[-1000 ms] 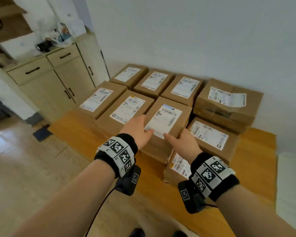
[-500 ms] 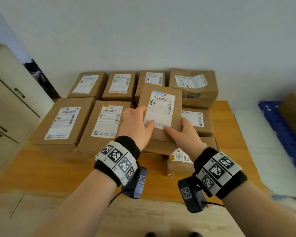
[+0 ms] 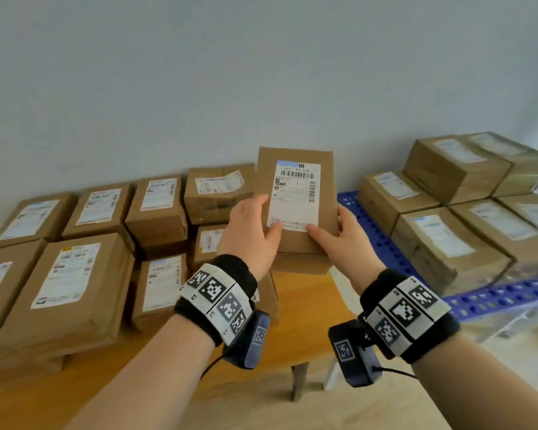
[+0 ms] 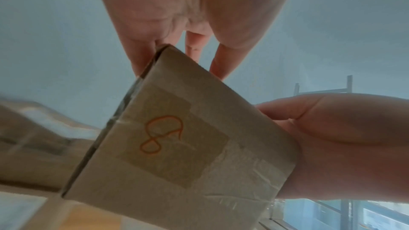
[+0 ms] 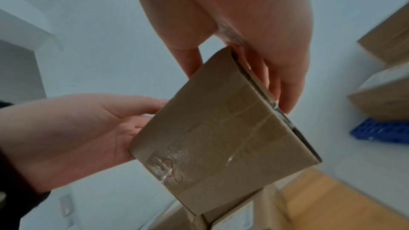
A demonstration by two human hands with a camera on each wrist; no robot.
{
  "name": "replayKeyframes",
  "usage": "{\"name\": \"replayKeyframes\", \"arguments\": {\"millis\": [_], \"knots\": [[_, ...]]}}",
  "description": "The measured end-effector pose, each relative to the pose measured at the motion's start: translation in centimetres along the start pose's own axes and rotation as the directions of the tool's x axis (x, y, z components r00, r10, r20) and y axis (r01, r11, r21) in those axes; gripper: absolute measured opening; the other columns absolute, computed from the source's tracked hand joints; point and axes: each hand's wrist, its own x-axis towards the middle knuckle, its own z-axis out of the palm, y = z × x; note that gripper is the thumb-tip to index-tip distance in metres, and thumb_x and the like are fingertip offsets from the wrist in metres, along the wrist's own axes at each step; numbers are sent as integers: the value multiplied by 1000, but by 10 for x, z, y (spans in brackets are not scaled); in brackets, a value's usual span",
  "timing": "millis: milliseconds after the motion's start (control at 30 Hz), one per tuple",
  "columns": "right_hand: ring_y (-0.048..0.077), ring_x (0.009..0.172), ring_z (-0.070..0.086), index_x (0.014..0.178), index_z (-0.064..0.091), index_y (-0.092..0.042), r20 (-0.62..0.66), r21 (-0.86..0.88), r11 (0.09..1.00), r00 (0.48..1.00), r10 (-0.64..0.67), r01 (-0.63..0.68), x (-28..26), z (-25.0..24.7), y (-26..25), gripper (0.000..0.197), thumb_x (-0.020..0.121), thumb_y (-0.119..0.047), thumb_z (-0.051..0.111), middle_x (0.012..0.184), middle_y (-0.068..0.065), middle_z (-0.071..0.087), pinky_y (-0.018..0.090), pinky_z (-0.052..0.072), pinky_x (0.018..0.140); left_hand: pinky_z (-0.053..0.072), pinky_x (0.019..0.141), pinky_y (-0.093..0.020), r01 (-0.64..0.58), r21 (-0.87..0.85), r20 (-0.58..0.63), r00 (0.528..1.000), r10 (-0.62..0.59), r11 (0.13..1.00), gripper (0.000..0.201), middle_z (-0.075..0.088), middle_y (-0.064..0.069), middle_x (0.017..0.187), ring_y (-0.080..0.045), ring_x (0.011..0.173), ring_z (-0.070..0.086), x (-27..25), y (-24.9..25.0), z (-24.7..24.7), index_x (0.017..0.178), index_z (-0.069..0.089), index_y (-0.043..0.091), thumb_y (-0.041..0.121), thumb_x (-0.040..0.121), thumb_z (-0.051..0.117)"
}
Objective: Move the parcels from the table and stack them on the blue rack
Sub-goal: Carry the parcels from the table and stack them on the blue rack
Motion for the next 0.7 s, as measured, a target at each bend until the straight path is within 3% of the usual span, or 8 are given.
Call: {"name": "replayKeyframes", "arguments": {"millis": [200, 367, 600, 700], "knots": [[16, 110, 57, 136, 39, -21, -109, 12, 1000, 994, 4, -3, -5, -133, 34, 55, 86, -23, 64, 123, -3, 57, 41, 50, 95, 26, 90, -13, -136, -18, 53, 989, 137, 991, 48, 44, 2, 135, -10, 123, 37, -7, 101, 90, 137, 36, 23, 29, 93, 52], [11, 105, 57, 136, 40, -22, -185, 5, 1000, 982, 24, -23, -11, -228, 63, 53, 88, -19, 62, 117, -7, 57, 33, 49, 93, 27, 90, -14, -161, -54, 149, 975, 168, 985, 51, 40, 0, 136, -11, 122, 37, -12, 171, 162, 140, 34, 23, 30, 92, 52], [14, 108, 57, 135, 40, -26, -291, 33, 994, 951, 105, -100, 5, -318, 100, 52, 89, -21, 61, 121, -5, 58, 39, 51, 93, 32, 93, -18, -177, -107, 264, 944, 200, 978, 53, 35, -1, 138, -13, 121, 41, 6, 239, 236, 139, 33, 25, 31, 91, 54], [12, 102, 58, 132, 44, -25, -347, 22, 994, 931, 111, -110, 27, -347, 112, 48, 88, -20, 61, 115, -5, 59, 32, 51, 87, 30, 88, -16, -186, -132, 310, 925, 218, 974, 54, 33, 0, 138, -12, 121, 41, 24, 260, 264, 140, 31, 27, 32, 92, 54]]}}
